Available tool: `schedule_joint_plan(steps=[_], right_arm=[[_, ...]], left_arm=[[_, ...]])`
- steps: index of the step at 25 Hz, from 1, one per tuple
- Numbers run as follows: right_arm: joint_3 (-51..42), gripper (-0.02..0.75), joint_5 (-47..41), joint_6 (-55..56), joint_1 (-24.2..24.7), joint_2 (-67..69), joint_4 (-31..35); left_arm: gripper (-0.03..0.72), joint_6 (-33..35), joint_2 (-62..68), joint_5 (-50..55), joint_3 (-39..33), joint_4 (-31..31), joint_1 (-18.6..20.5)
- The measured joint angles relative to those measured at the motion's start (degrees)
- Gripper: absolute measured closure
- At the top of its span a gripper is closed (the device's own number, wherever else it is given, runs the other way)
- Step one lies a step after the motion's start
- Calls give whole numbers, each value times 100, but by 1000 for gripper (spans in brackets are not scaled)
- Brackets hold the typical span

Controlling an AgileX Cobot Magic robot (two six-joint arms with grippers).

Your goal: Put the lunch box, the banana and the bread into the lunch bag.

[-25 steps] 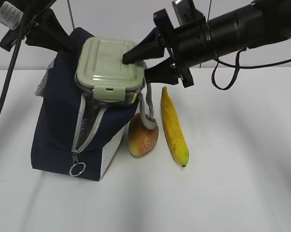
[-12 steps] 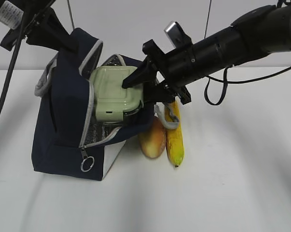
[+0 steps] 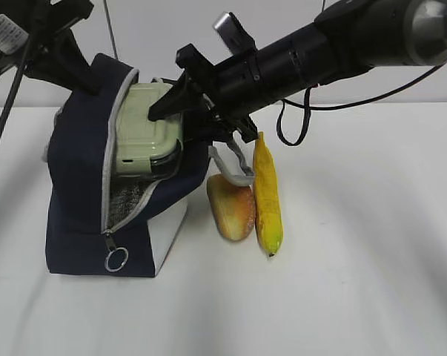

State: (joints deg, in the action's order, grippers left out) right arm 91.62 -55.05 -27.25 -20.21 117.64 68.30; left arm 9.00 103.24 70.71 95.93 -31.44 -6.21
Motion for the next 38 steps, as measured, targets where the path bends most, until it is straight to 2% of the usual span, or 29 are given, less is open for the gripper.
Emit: schedule_joint_plan(steps=[6,17,33,38], right_arm=[[365,351,-37,247,-70,316,-38],[485,351,79,303,-419,874,-17],[668,349,383,375,-474,1715,257],[668,297,470,385,-487,1726,289]], left_arm=[[686,0,0,0,0,187,0],[686,0,0,18,0,233,0],[686,0,0,81,0,352,0],[687,0,0,75,0,346,0]])
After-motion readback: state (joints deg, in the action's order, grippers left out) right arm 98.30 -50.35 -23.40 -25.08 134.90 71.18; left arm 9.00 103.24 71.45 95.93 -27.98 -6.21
